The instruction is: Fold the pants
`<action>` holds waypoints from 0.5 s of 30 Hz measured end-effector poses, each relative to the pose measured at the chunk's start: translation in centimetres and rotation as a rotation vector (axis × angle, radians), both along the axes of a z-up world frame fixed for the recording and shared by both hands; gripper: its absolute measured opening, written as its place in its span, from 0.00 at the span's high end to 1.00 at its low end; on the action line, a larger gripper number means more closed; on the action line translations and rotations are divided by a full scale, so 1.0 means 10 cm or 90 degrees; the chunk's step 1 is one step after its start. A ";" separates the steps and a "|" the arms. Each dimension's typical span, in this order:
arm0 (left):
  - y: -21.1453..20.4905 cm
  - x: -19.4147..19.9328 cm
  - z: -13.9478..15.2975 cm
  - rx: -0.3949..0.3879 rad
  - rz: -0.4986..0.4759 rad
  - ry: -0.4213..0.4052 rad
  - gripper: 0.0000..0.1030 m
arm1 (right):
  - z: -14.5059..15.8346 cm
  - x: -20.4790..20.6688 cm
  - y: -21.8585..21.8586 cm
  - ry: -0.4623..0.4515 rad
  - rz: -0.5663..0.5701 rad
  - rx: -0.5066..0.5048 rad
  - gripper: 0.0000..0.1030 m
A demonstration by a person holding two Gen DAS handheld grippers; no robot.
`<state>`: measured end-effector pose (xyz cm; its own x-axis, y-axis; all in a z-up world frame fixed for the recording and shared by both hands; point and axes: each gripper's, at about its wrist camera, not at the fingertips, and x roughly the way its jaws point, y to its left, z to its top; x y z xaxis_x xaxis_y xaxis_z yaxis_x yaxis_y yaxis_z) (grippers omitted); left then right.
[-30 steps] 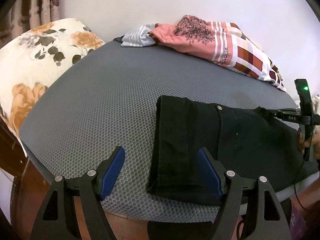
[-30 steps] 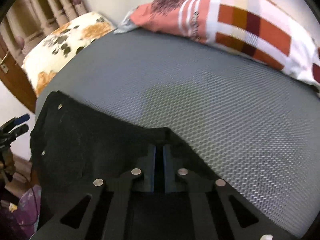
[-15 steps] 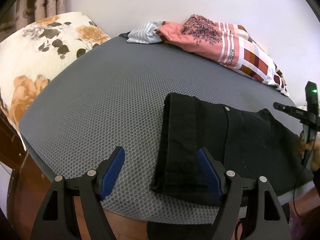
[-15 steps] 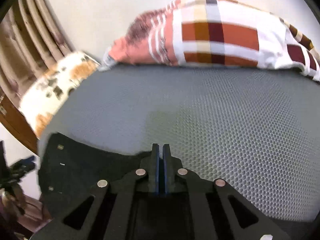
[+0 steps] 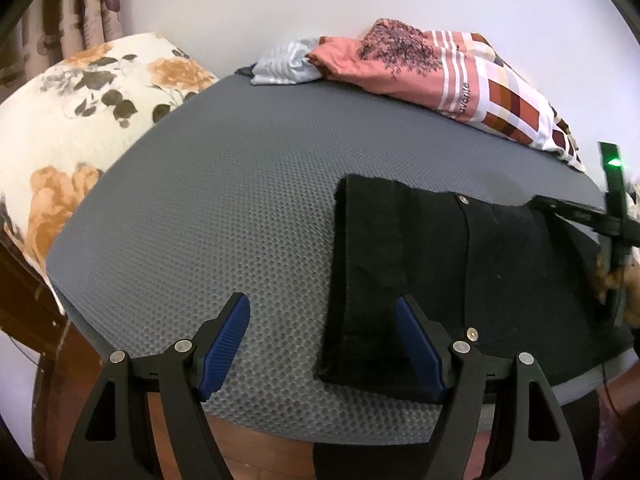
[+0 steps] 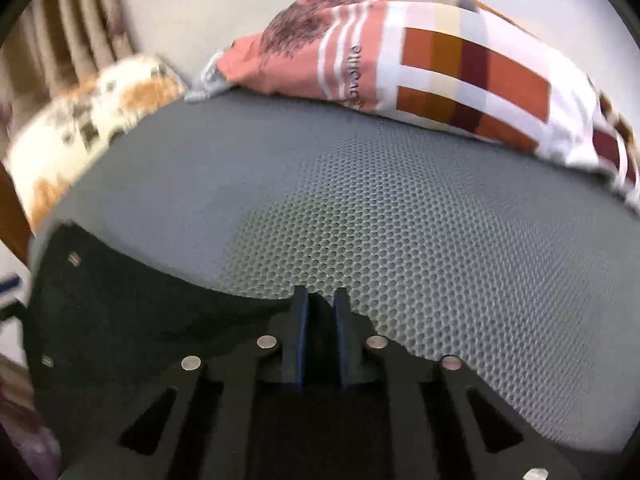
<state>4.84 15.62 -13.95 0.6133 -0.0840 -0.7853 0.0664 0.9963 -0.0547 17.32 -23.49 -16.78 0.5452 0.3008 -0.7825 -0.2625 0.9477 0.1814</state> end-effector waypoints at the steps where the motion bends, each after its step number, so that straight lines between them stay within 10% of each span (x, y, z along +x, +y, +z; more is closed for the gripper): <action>1: 0.02 0.00 0.01 -0.001 0.003 -0.003 0.27 | 0.03 -0.04 -0.06 0.002 -0.014 0.020 0.81; 8: 0.28 0.02 0.08 -0.042 0.046 -0.002 0.27 | 0.52 -0.84 -0.19 -0.010 0.025 0.172 0.55; 15: 0.09 0.05 -0.17 0.071 0.015 0.041 0.27 | 0.02 -1.67 0.56 0.079 0.150 0.045 0.53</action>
<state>5.36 16.57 -15.60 0.5626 0.0195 -0.8265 0.0425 0.9977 0.0525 0.66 -17.85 -16.61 0.3547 0.4645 -0.8114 -0.4459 0.8468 0.2899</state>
